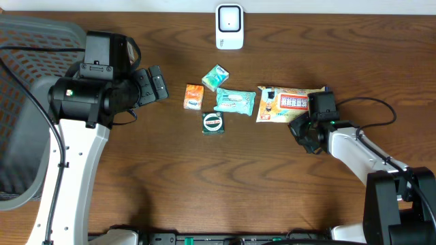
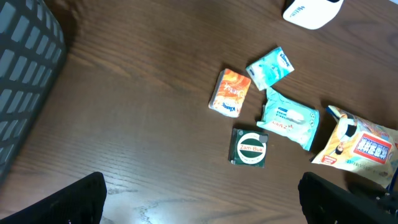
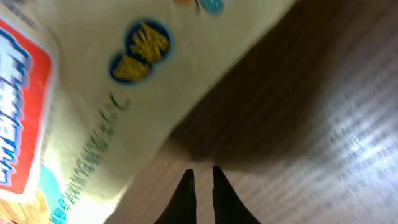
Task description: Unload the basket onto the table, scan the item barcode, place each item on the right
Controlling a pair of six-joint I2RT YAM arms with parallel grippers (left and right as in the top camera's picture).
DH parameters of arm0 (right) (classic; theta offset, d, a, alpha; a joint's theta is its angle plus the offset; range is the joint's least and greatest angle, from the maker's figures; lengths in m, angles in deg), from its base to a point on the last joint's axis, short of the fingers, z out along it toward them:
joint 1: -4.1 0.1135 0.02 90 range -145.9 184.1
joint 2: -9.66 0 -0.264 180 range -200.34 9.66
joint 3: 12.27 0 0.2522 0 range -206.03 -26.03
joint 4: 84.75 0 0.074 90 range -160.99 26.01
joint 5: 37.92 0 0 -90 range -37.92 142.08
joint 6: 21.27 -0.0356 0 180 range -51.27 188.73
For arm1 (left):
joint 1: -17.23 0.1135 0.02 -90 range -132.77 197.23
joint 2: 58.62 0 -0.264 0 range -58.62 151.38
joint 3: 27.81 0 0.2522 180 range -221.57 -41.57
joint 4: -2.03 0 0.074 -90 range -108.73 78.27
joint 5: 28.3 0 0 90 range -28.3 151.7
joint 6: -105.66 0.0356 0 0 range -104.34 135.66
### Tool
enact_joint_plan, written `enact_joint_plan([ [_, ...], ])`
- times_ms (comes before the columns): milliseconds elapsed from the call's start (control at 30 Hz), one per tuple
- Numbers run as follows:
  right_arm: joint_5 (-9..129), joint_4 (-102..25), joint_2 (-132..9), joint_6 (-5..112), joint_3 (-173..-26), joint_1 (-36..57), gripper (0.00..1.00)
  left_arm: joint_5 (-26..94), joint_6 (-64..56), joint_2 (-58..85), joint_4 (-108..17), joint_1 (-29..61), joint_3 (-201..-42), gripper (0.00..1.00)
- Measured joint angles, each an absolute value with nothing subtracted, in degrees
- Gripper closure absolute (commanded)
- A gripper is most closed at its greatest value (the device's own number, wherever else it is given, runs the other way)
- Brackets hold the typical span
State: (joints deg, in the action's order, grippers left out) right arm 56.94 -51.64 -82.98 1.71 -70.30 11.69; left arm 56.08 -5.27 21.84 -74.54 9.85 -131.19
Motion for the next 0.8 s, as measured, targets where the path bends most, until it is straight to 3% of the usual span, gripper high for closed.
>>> enact_joint_plan([
  [533,51.3,-71.0,-83.0,8.6,-69.4,-0.3,0.84,56.1,-5.3,21.8,-74.5,9.9,-131.2,0.02],
  [800,64.4,-79.4,-83.0,16.4,-72.3,-4.3,0.84,56.1,-5.3,21.8,-74.5,9.9,-131.2,0.02],
])
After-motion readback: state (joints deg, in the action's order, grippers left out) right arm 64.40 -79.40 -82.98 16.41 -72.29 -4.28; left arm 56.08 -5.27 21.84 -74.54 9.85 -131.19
